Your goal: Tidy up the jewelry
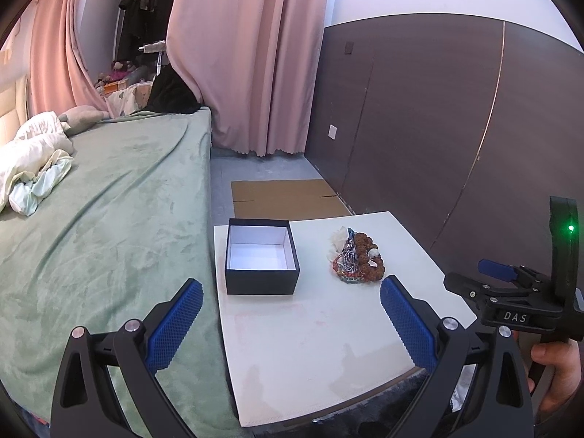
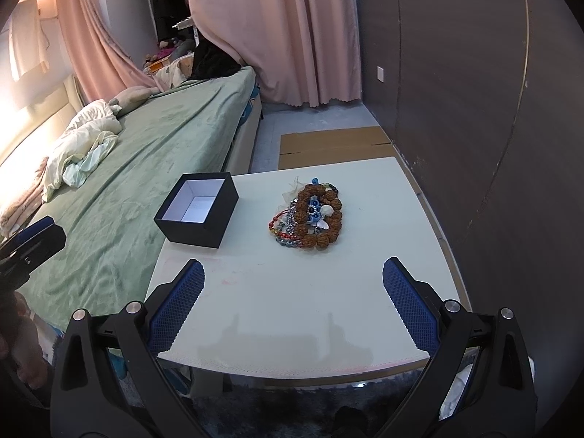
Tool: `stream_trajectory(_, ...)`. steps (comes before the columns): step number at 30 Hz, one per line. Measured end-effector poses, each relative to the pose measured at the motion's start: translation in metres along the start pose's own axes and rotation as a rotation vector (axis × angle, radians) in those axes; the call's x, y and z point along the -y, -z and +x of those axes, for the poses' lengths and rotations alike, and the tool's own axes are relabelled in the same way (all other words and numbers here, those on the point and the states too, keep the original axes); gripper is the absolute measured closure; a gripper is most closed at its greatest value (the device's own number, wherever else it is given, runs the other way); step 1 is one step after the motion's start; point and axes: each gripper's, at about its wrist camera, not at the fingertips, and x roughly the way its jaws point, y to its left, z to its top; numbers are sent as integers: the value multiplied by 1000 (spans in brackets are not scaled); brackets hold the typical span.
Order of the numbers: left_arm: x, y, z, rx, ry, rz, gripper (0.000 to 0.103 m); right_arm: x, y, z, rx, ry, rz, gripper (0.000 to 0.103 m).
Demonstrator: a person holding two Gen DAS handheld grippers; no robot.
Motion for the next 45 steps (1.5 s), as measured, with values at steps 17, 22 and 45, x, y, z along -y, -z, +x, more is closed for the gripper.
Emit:
stream_trajectory(17, 14, -8, 76, -82, 140, 9, 21, 63, -19, 48, -60, -67, 290, 19)
stream_trajectory(22, 24, -14, 107, -102, 181, 32, 26, 75, -30, 63, -57, -77, 343, 22)
stream_trajectory(45, 58, 9, 243, -225, 369, -45, 40, 138, -14, 138, -157, -121, 607, 34)
